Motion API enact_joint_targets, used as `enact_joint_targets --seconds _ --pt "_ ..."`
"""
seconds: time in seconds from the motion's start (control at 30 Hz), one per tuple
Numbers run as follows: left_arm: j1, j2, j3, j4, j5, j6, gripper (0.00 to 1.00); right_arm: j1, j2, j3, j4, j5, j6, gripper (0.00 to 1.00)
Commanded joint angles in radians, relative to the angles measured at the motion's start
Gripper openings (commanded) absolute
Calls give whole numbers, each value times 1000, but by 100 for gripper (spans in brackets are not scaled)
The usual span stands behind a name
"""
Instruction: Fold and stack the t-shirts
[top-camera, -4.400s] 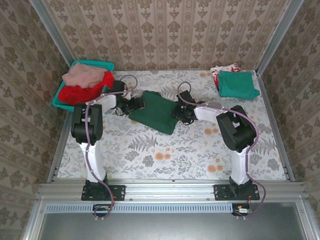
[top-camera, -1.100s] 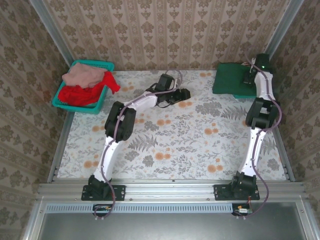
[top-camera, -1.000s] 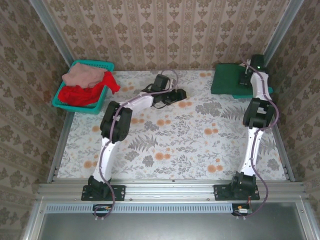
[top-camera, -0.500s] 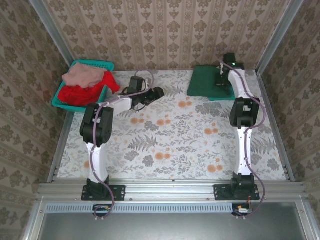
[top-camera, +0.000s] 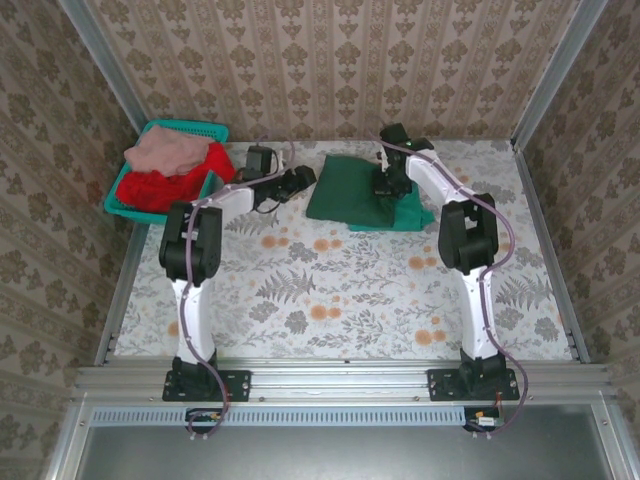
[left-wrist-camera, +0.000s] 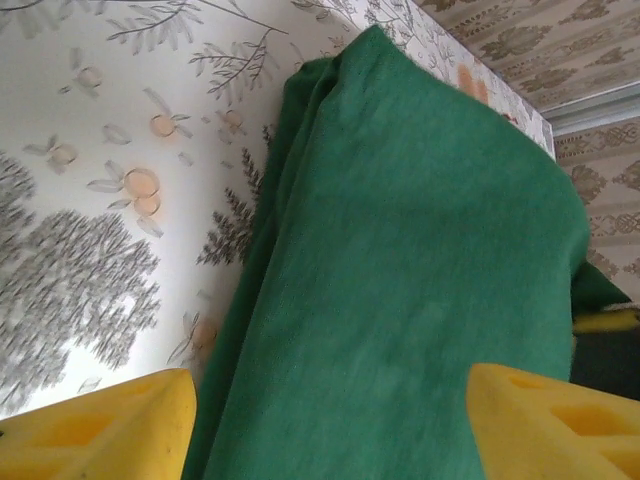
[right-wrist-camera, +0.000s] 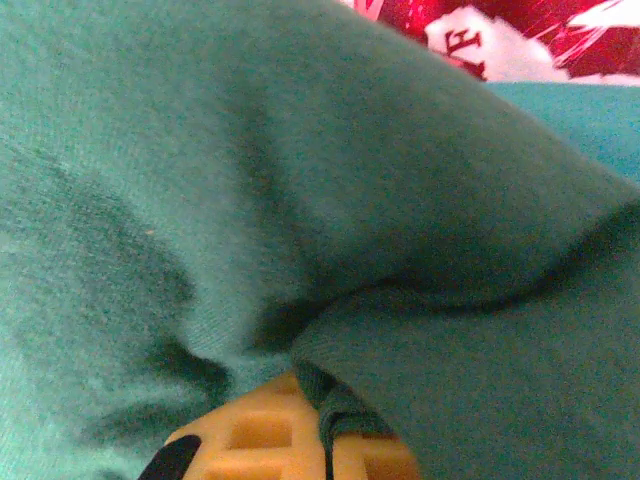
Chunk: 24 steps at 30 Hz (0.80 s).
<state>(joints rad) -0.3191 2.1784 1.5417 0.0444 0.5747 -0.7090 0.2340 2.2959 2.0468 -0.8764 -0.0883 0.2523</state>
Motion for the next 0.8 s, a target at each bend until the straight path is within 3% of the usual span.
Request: enact_joint_targets --seconds 0.0,0.23,0.33,0.53,0.7,0.77 --pt "-5 72 84 -131 56 88 73 -21 -108 -21 12 -12 62 0" --pt "-9 118 125 -243 144 167 71 -29 -152 -45 34 -28 49 0" --pt "-16 148 150 -252 206 169 64 -41 -150 -83 62 -38 53 0" --pt "-47 171 147 -253 248 170 60 -59 -148 -141 110 -60 63 0" --pt "-45 158 130 -222 259 145 26 -64 -147 -140 120 -66 68 0" --pt "-42 129 120 -201 273 128 19 -65 -154 -130 114 -67 70 0"
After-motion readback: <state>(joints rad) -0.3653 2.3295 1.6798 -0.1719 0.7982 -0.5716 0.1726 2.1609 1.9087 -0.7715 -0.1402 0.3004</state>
